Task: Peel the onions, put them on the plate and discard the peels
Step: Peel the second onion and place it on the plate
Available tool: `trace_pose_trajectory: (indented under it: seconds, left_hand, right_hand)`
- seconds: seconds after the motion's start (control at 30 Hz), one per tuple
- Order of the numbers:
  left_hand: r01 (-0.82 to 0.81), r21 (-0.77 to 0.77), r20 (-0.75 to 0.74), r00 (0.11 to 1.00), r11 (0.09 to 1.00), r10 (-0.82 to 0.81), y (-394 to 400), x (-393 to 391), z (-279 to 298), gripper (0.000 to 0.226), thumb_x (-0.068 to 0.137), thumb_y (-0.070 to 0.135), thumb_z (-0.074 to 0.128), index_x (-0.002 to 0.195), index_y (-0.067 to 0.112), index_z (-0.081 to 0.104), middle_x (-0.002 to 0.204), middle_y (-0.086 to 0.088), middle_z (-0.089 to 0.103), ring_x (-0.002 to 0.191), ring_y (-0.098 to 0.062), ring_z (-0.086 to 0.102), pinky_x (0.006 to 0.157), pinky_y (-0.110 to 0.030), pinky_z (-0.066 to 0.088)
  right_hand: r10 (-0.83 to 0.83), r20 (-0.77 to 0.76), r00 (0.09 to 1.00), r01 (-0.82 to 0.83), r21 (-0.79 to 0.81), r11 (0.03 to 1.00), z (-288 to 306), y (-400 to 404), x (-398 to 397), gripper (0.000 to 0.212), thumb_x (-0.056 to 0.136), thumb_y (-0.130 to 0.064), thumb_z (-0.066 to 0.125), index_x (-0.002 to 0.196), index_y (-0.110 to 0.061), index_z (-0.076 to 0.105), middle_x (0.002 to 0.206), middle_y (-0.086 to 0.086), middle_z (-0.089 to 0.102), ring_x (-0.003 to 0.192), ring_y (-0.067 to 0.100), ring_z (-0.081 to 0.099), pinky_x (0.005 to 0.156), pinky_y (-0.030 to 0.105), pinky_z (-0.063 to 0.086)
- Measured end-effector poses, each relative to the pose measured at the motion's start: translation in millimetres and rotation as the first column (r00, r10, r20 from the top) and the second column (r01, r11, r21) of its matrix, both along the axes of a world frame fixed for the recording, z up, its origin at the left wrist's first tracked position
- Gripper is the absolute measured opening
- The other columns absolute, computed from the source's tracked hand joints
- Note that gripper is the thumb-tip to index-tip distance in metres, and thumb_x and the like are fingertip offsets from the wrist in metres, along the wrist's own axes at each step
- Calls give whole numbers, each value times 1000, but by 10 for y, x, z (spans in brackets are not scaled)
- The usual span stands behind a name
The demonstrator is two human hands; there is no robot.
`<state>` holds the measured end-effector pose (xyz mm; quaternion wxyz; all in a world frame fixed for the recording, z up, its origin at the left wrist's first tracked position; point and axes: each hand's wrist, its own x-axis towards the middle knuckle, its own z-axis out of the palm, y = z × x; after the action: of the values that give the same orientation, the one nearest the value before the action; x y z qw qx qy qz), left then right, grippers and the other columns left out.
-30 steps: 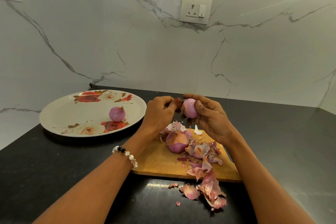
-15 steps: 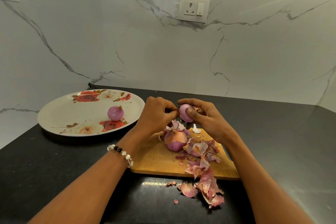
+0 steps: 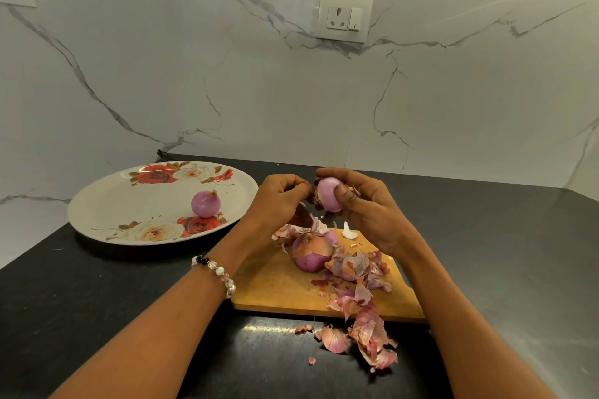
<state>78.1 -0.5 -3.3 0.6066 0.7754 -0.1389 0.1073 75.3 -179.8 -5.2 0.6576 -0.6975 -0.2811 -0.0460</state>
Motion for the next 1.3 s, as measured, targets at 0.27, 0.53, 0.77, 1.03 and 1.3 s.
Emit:
trace_pose_trajectory:
  seconds: [0.27, 0.53, 0.77, 1.03, 1.3]
  left_hand:
    - [33, -58, 85, 996, 998, -28, 2, -75, 54, 19, 79, 19, 73, 98, 15, 73, 83, -2, 73, 59, -20, 70, 56, -25, 57]
    - [-5, 193, 132, 991, 981, -20, 84, -21, 27, 11, 82, 14, 73, 92, 9, 75, 73, -3, 71, 57, -17, 69, 60, -27, 59]
    - [-27, 401, 230, 970, 916, -72, 138, -3, 3, 8, 81, 9, 70, 87, 9, 74, 69, -1, 67, 56, -12, 65, 59, -25, 58]
    - [22, 270, 148, 987, 963, -64, 101, 25, -43, 2, 84, 9, 67, 83, 11, 68, 72, -5, 67, 59, -14, 66, 56, -24, 56]
    - [93, 1, -22, 995, 996, -93, 62, 27, 8, 11, 90, 3, 58, 90, 13, 63, 84, -6, 65, 65, -17, 64, 57, -26, 56]
  right_hand:
    - [-12, -4, 1000, 12, 37, 999, 19, -30, 16, 31, 90, -21, 59, 121, -18, 66, 128, 12, 60, 115, 32, 61, 88, 42, 58]
    - [-36, 52, 998, 45, -178, 983, -5, -58, 13, 29, 98, -10, 56, 125, -13, 64, 125, 8, 61, 113, 28, 63, 89, 41, 59]
    - [32, 112, 993, 1, -281, 960, -23, -10, -5, 29, 98, -11, 58, 127, -11, 63, 123, 7, 66, 112, 24, 65, 88, 31, 57]
    - [63, 103, 993, -42, -197, 980, -24, -7, -14, 33, 97, -15, 58, 129, -8, 61, 124, 12, 64, 111, 29, 65, 86, 34, 58]
    - [224, -119, 967, -145, 466, 873, 55, -13, -6, 42, 95, -28, 55, 127, 0, 58, 119, 22, 63, 97, 37, 67, 72, 36, 61]
